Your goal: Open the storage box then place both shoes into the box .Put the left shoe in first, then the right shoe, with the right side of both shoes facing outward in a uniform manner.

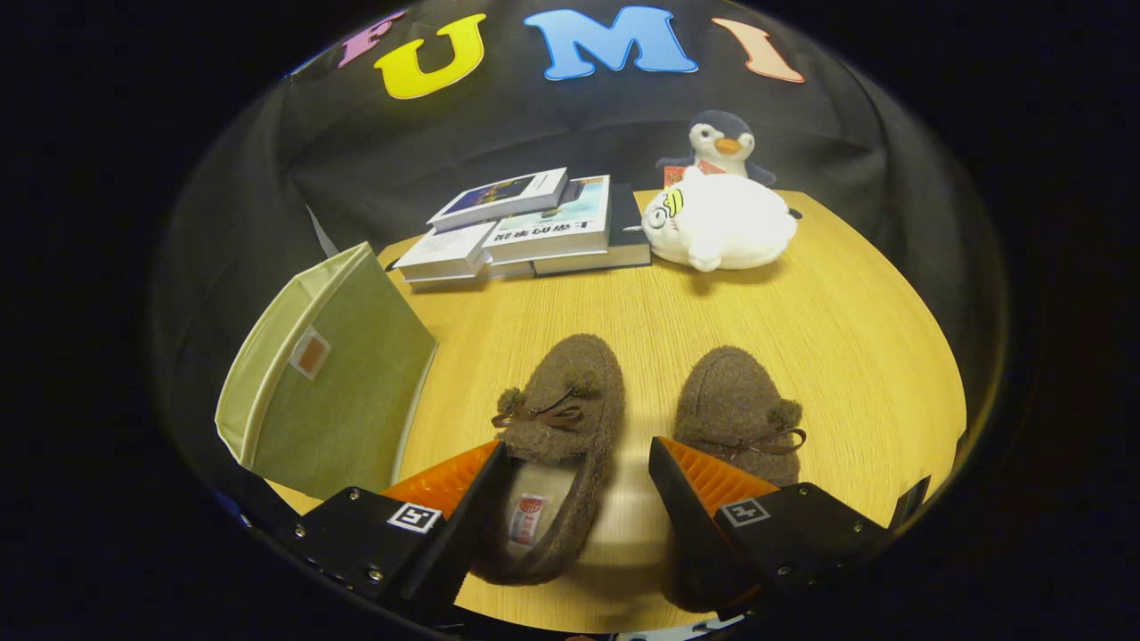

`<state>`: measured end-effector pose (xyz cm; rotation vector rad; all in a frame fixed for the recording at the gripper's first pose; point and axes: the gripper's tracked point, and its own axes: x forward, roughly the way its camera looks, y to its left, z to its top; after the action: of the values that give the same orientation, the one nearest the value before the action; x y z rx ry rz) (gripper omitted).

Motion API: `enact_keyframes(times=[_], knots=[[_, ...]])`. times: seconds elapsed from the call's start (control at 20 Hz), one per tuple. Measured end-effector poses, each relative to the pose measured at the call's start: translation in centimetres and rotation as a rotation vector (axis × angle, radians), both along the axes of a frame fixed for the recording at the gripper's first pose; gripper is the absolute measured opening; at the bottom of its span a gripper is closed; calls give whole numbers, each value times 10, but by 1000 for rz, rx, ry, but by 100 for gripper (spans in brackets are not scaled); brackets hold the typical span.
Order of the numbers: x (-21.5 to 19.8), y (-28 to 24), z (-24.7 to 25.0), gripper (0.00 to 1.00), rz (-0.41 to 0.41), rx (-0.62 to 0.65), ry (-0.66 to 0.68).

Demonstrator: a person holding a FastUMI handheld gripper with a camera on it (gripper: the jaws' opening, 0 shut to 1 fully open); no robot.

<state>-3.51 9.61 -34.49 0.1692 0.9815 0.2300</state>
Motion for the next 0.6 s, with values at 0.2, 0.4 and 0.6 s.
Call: enact_keyframes(times=[0.2,0.4,0.6], knots=[[-4,1,-22,98,22,-30,47],[0,1,-35,87,23,-42,79],[-2,9,-44,75,23,-16,130]])
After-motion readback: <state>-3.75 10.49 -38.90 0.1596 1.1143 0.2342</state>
